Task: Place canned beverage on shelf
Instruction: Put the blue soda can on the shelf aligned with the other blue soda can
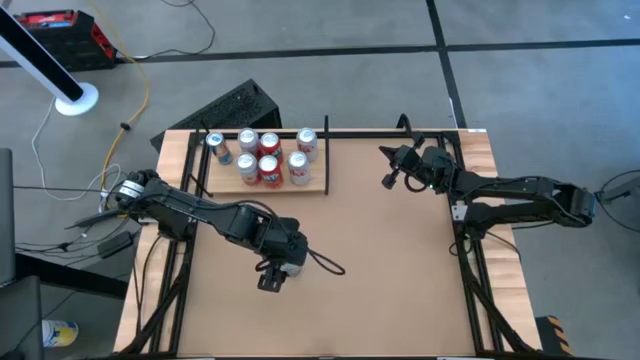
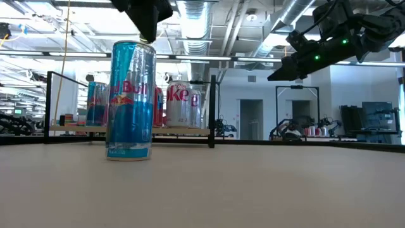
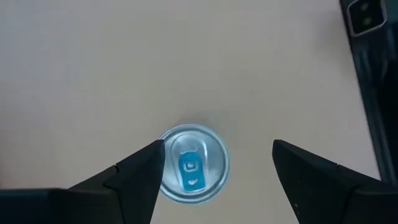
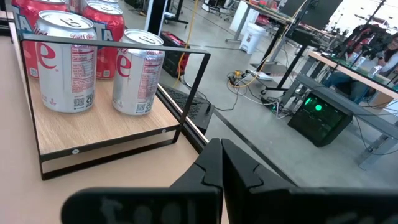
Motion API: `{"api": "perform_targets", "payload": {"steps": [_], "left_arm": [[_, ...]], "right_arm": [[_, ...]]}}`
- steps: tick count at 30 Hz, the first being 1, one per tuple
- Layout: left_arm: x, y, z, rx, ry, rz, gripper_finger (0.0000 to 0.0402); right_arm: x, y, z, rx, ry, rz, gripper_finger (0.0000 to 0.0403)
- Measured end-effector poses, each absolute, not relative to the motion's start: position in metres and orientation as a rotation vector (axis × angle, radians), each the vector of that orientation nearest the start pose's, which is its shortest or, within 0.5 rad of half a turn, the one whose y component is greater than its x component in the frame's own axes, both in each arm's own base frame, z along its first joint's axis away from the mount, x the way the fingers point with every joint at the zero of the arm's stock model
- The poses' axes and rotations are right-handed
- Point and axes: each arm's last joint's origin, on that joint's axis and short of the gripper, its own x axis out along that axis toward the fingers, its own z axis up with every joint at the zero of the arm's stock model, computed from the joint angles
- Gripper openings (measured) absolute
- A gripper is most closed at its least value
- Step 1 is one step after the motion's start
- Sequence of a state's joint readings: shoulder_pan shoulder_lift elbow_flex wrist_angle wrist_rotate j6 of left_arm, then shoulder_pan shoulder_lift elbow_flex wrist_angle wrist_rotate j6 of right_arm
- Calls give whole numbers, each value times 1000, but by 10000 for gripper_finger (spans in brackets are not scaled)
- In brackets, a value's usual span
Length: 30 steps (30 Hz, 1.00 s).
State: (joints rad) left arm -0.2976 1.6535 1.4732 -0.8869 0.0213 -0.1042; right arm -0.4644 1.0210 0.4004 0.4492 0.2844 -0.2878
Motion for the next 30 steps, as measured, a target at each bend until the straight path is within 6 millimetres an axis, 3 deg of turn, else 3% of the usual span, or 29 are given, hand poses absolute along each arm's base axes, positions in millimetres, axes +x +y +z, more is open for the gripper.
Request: {"api": "perform_targets", "payload": {"steps": [6,14,21,30], "left_arm": [[329,-98,311,11,1027,-170,281],[329,-96,310,-60,1033,-85,281],[331,-86,310,-248,1018,109,297],[331,-86,309,-226,1027,79,323]], "right_arm": [[184,-101,219,-258,281,-716,21],[185,-101,219,-258,281,-716,21],[185,-101,219,-258,281,-716,21],[185,-102,219,-258,280,-716,21]]}}
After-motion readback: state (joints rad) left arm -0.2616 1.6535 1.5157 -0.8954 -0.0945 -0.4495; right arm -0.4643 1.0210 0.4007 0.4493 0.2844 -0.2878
